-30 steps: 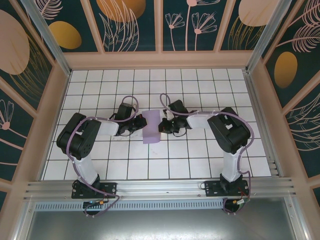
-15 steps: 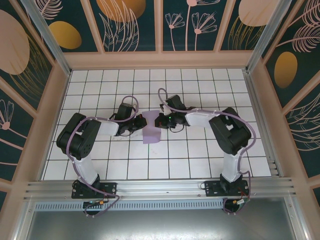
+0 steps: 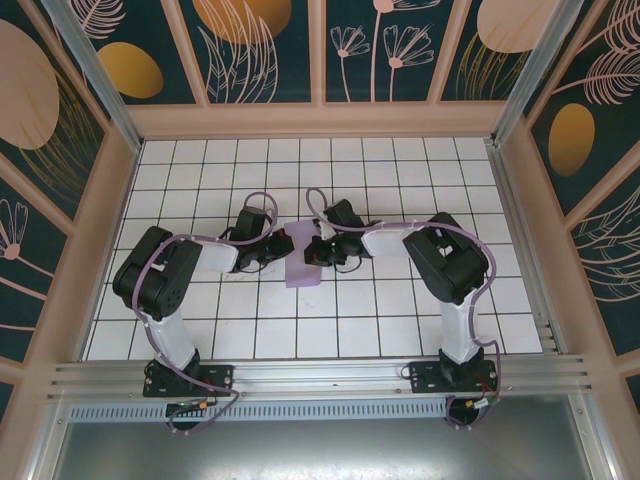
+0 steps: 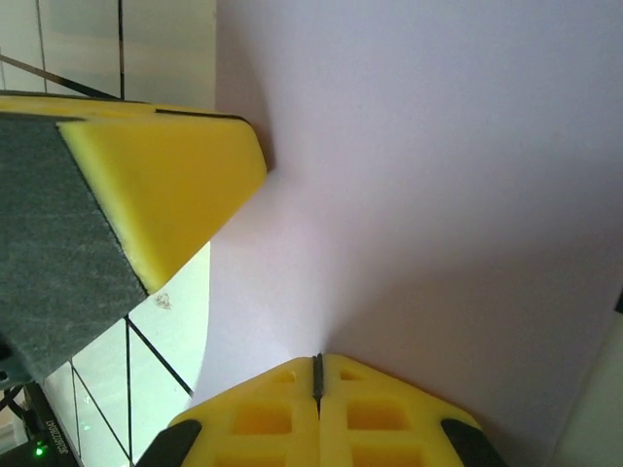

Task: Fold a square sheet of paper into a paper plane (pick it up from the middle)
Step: Fold the square sheet of paper in half at the center of the table.

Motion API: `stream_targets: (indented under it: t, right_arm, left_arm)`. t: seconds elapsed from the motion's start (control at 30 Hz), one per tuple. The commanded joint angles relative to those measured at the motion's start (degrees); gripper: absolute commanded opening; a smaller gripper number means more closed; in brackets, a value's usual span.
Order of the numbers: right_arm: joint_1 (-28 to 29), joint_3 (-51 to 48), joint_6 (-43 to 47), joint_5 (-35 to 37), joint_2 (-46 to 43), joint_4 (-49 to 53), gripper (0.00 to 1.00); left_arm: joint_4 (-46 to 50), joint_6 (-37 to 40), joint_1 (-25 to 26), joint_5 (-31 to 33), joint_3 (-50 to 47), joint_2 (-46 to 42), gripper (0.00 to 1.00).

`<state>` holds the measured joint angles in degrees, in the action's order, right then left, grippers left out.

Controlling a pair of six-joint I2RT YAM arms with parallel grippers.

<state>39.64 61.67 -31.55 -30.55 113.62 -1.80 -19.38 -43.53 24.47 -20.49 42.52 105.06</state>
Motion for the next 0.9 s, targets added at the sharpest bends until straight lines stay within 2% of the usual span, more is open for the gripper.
stream_targets:
  t: [0.0, 0.3, 0.57, 0.87]
  right_arm:
    - [0.06, -5.11, 2.89, -0.96, -1.26, 5.78, 0.00]
    - [-2.03, -13.55, 9.66, -4.96, -7.20, 8.33, 0.00]
    - [-2.15, -9.80, 9.26, -3.08, -12.91, 7.37, 0.00]
    - [0.61, -3.75, 7.01, -2.07, -5.06, 6.10, 0.00]
  left_arm:
    - [18.50, 1.26, -0.91, 12.92, -5.41, 7.95, 0.00]
    - [18.41, 1.35, -0.91, 13.09, -5.68, 8.14, 0.00]
    - [18.41, 1.41, -0.91, 13.00, -5.70, 7.68, 0.00]
    - [18.50, 1.41, -0.91, 12.82, -5.87, 7.06, 0.00]
